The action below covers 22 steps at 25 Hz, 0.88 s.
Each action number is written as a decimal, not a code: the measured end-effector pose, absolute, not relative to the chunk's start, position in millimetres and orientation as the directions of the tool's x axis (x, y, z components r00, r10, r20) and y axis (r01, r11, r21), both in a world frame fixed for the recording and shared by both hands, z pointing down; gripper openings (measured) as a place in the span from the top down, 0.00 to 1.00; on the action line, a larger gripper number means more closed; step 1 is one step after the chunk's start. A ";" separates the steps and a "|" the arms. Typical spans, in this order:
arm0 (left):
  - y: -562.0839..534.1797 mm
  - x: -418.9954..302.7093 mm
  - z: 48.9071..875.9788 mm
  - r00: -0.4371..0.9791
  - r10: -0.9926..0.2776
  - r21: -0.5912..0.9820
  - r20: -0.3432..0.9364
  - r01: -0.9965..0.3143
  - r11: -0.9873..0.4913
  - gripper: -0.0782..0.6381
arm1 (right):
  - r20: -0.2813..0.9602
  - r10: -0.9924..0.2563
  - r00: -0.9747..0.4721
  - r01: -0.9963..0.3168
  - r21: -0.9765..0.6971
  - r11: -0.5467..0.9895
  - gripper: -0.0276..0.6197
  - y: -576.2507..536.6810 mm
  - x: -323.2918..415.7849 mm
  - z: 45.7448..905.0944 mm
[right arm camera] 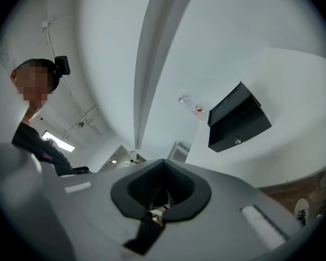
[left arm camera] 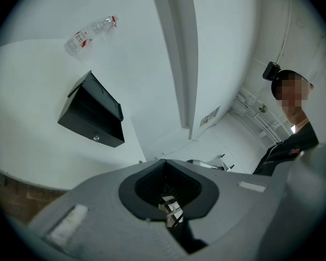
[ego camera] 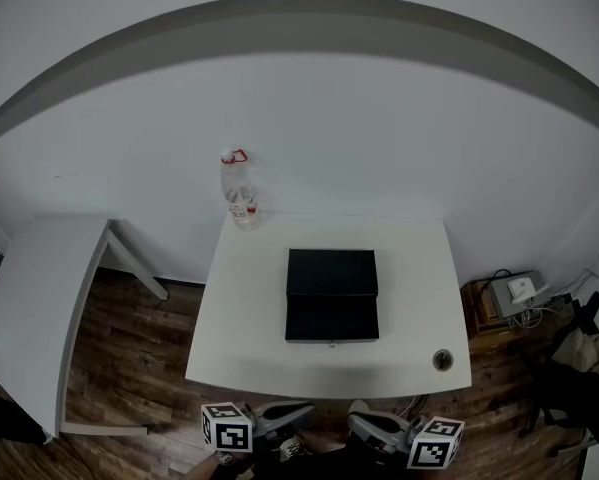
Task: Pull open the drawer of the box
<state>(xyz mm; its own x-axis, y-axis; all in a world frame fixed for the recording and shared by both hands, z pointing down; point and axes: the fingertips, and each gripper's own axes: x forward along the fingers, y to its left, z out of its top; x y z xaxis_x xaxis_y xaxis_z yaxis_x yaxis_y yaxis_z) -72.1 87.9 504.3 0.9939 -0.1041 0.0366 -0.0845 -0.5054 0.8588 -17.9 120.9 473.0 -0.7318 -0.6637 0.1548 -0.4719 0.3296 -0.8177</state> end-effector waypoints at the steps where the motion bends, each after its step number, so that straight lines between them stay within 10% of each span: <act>1: 87.1 -73.5 503.8 0.993 -0.108 0.858 0.035 -0.086 -0.507 0.89 | 0.155 -0.664 -0.732 -0.473 -0.817 0.331 0.95 121.5 -18.8 473.0; 22: 84.5 -86.7 506.5 0.989 -0.148 0.866 0.022 -0.092 -0.491 0.89 | 0.179 -0.647 -0.741 -0.481 -0.814 0.325 0.95 116.2 -31.9 477.0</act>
